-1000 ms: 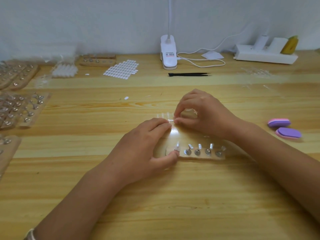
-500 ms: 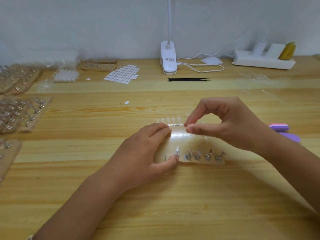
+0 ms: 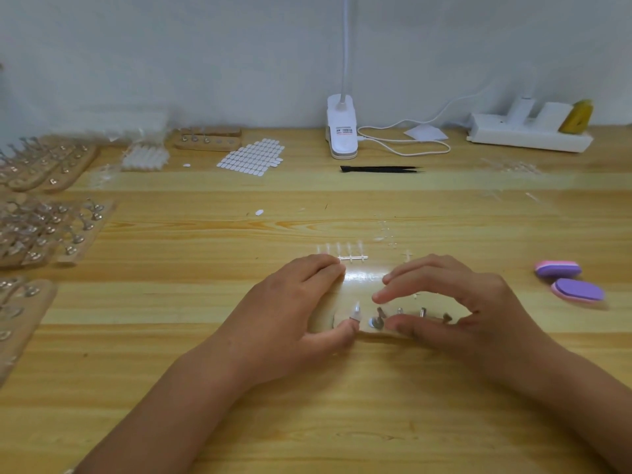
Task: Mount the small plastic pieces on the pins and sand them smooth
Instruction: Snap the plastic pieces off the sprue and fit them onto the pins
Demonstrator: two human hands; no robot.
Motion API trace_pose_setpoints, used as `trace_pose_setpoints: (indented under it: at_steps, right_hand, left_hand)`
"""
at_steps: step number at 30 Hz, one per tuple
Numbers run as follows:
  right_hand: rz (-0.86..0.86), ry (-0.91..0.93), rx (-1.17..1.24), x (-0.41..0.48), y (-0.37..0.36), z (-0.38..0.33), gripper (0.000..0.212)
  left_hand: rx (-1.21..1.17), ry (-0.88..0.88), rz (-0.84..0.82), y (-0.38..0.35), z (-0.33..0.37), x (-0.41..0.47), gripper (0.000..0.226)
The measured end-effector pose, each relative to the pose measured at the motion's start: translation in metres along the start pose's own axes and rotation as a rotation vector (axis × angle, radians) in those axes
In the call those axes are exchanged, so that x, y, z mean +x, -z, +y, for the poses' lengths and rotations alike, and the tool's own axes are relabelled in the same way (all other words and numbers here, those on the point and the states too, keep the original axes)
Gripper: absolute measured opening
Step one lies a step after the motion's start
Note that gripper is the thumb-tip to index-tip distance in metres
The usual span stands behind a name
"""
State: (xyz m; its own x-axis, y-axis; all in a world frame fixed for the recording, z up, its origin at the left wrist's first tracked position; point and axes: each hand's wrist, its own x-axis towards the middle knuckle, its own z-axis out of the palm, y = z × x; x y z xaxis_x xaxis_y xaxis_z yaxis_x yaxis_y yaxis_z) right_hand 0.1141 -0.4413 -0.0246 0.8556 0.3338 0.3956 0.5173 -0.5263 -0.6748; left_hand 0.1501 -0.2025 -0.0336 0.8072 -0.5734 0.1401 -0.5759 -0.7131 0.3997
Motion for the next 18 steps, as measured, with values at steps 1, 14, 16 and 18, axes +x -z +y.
trace_pose_setpoints:
  at_steps: [1, 14, 16, 18]
  right_hand:
    - [0.002, -0.001, -0.001, 0.0002, -0.0004, -0.0004, 0.023]
    - [0.024, -0.002, -0.053, -0.0019, -0.0045, 0.0012, 0.026]
    - [0.032, 0.002, -0.055, -0.0018, -0.0057, 0.0019, 0.026]
    - [0.045, 0.009, -0.060, -0.0018, -0.0069, 0.0022, 0.026]
  left_hand:
    - [0.000, -0.002, -0.001, 0.0000, 0.0000, 0.0001, 0.077]
    - [-0.015, -0.008, 0.018, -0.0012, -0.0006, 0.0001, 0.077]
    - [-0.015, -0.012, 0.017, -0.0013, -0.0002, -0.0002, 0.077]
    - [-0.013, -0.012, 0.015, -0.0011, 0.0001, -0.0003, 0.077]
